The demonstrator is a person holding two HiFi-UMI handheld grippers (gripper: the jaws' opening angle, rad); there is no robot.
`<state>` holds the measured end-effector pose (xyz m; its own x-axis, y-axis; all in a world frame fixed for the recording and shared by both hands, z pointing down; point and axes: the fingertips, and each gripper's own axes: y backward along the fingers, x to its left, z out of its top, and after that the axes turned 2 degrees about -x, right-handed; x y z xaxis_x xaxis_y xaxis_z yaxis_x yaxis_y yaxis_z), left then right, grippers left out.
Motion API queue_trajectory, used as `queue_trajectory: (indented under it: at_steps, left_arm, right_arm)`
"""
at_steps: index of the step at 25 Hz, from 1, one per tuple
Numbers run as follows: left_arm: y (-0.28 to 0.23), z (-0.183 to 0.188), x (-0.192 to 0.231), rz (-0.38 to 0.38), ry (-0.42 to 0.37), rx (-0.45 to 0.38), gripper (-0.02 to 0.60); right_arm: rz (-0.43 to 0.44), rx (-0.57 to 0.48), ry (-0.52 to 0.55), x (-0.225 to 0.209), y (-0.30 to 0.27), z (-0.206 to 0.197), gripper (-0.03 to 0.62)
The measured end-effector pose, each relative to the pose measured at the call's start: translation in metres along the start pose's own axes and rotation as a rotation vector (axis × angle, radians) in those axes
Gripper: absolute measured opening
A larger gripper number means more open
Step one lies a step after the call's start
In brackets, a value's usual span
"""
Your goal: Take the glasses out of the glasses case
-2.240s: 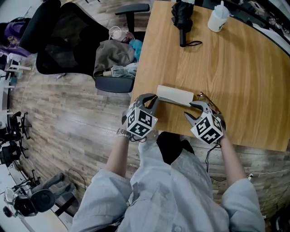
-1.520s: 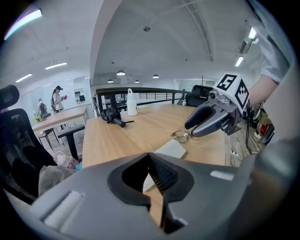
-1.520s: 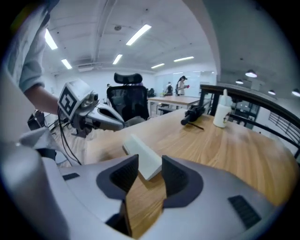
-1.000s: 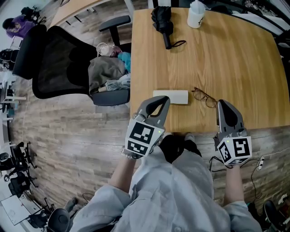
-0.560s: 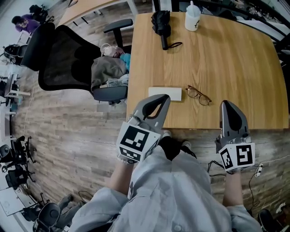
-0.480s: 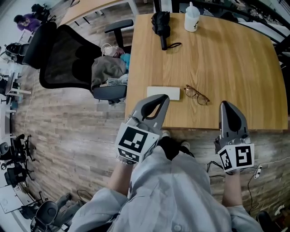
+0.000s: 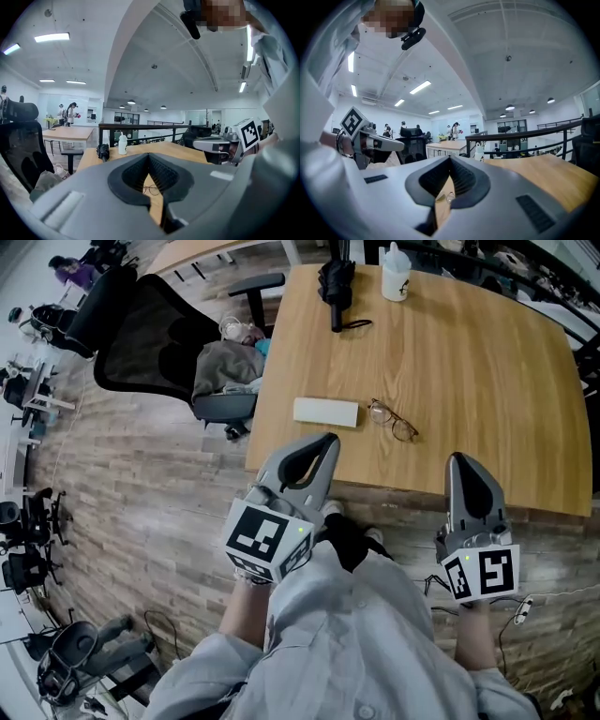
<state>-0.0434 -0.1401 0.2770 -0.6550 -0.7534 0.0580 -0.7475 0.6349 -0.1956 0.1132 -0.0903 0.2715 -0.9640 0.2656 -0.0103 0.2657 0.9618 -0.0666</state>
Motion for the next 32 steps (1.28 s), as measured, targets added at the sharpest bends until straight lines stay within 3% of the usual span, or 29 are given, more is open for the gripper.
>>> queue_trajectory:
  at_steps: [10,18,32]
  left_arm:
    - [0.024,0.016,-0.015,0.078,0.055,-0.05,0.005]
    - [0.027,0.033,-0.005,0.041,0.018,-0.087,0.005]
    - [0.023,0.05,0.025,-0.012,0.04,-0.125,0.005]
  right_arm:
    - [0.106,-0.015,0.037,0.024,0.01,0.005,0.0]
    - [0.082,-0.043,0.056,0.032,0.003,0.02,0.0]
    - [0.032,-0.081,0.095,0.038,-0.023,0.044,0.0]
